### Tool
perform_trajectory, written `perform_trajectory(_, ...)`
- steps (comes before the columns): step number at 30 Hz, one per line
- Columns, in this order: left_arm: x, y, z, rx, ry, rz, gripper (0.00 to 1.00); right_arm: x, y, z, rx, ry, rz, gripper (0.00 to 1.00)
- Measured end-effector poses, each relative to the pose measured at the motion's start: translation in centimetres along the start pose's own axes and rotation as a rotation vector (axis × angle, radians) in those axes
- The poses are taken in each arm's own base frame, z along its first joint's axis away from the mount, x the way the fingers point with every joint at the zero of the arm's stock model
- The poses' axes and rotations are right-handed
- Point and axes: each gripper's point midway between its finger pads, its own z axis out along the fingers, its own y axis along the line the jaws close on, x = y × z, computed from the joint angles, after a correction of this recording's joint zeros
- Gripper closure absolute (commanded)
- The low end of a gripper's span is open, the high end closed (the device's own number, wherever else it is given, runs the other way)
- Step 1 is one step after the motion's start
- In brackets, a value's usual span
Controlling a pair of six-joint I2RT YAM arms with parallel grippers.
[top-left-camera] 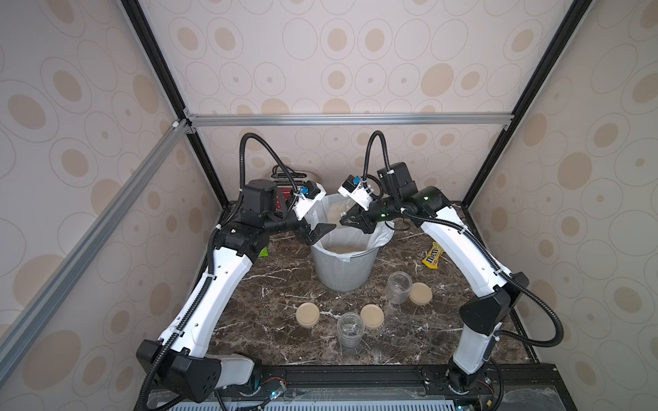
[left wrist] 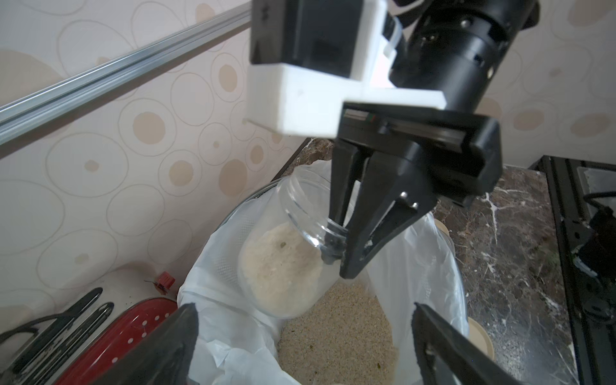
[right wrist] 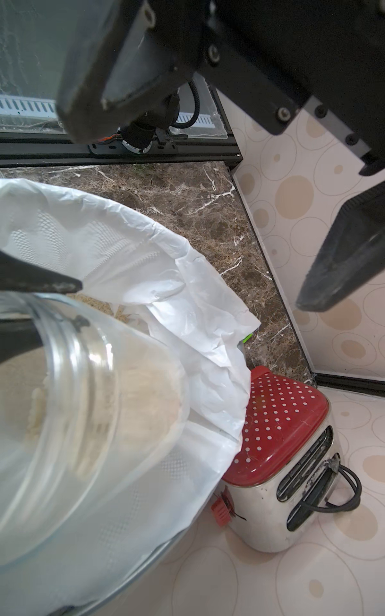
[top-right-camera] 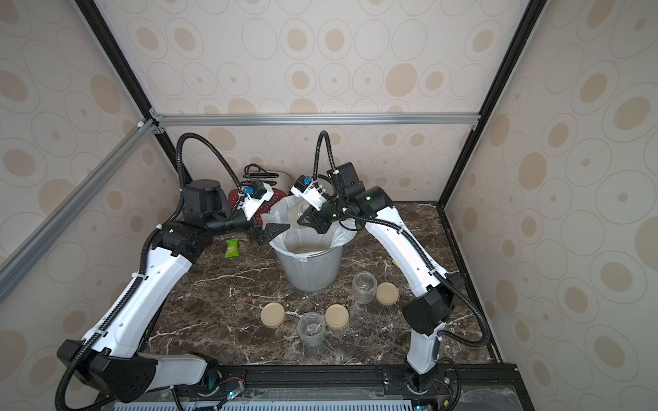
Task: Empty moldy rice from jars
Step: Pour the moldy rice from the jar into the trash bin.
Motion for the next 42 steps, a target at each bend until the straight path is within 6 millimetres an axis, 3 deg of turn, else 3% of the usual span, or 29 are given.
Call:
perform_trajectory(10,-4.3,3.4,-4.8,-0.285,-0.233,-0.409,0.01,-0.8,0.7,-1.9,0.035,-0.066,0.003,1.00)
perform_trajectory(16,-4.9,4.4,-7.4,-0.373,-0.348,-0.656,0.01,-1.8,0.3,-2.2,0.055,-0.121,0.026,1.00)
perform_trajectory(30,0.2,5.9,-10.4,-0.536,-0.535,-1.362,0.01,-2.8,0.4,-3.4,0.090,-0.220,0.096,1.00)
perform_trajectory(35,1.1,6.1,-9.8,-0.518,-0.576,-1.541,0.01,-3.4,0.5,-3.7,0.085,-0.248,0.102,1.00)
perform_trajectory(42,2.3,6.6,-7.2,-0.464,-0.565,-1.722,0.01,-3.3,0.3,-3.3,0.079,-0.257,0.126,1.00)
